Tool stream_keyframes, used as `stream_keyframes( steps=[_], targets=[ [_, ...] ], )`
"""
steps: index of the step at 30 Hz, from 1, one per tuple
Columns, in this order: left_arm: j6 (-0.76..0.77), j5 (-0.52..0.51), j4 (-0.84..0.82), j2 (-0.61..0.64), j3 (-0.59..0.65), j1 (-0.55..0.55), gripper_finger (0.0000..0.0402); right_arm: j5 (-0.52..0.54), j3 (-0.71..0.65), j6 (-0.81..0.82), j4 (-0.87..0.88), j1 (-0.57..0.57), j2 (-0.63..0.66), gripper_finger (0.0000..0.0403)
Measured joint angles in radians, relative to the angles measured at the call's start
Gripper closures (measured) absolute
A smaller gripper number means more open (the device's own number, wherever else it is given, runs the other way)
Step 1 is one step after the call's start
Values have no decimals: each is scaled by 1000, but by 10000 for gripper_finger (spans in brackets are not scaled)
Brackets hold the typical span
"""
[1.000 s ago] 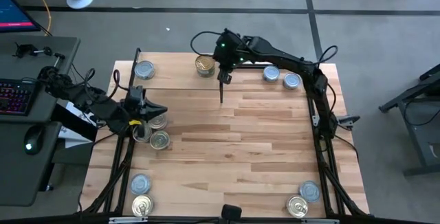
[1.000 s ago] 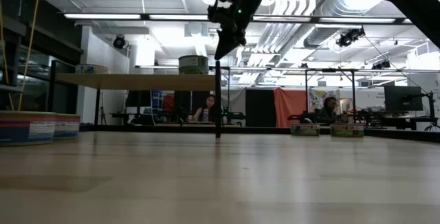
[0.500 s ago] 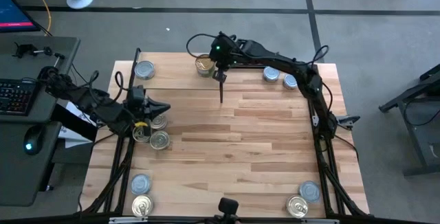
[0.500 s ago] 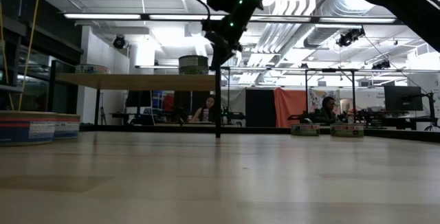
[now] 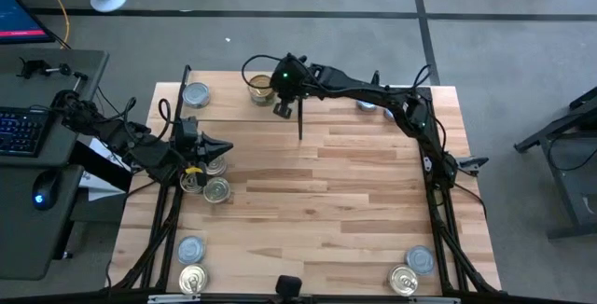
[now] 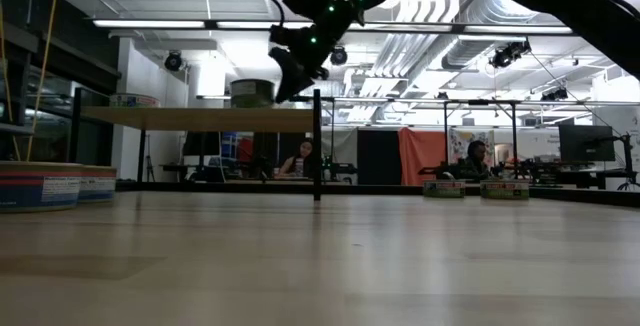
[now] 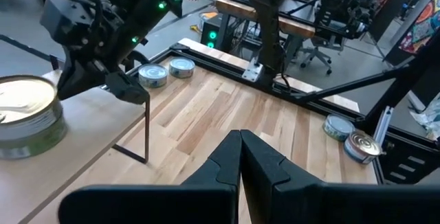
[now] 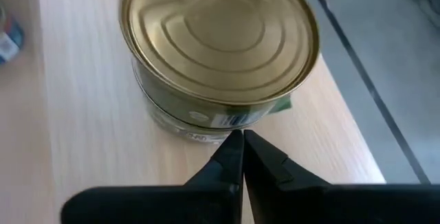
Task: Stack canned seafood by type on shelf
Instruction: Adjust the green tuna cans on the shelf
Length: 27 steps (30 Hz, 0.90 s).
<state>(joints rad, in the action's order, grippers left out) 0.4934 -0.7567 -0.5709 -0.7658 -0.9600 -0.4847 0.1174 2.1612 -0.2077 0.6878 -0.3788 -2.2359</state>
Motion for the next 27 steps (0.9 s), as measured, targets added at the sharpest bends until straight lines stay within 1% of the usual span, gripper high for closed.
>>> stream_keyframes(
  steps=[5, 11, 17, 21, 24, 27],
  targets=[
    [0, -12, -1, 0, 0, 0, 401, -3, 0, 51, -101, 15, -34, 403],
    [0, -13, -2, 0, 0, 0, 401, -20, 0, 71, -188, 44, -95, 403],
    [0, -13, -2, 0, 0, 0, 401, -16, 0, 74, -269, 66, -113, 403],
    [0, -13, -3, 0, 0, 0, 401, 18, 5, 71, -276, 66, -114, 403],
    [0, -13, -3, 1, 0, 0, 401, 68, 30, 75, -192, 63, -114, 403],
    [1, -13, -3, 1, 0, 0, 401, 84, 36, 68, -217, 54, -114, 403]
  ],
)
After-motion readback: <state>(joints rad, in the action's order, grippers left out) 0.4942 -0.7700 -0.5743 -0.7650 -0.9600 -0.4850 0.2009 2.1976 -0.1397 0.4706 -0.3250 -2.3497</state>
